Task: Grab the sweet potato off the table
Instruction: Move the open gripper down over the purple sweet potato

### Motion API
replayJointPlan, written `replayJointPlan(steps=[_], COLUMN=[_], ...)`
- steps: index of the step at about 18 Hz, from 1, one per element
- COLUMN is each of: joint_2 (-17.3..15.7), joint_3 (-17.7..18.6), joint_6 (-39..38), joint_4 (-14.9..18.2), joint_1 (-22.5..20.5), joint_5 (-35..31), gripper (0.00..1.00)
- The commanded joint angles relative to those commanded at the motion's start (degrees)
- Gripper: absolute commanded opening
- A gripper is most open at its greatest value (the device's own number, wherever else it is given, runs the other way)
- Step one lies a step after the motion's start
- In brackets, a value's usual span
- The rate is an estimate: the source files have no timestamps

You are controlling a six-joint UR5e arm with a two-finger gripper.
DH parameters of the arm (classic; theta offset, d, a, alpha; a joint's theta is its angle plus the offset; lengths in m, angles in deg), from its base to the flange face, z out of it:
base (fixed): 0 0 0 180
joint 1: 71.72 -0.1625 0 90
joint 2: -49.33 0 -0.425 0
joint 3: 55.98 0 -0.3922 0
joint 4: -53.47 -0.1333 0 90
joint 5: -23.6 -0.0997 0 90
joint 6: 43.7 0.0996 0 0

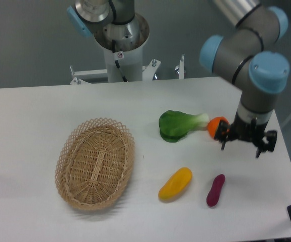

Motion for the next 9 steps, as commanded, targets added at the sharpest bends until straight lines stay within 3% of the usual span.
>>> replayJointPlan(steps=[3, 9], joint_2=[1.93, 4.75], joint_3=[0.26, 2.02], joint_6=[0.17, -0.44], joint_4=[-0.97, -6.59], joint_1=[0.35, 3.34], joint_5=[0.18, -0.35], gripper=[1.00, 1.00])
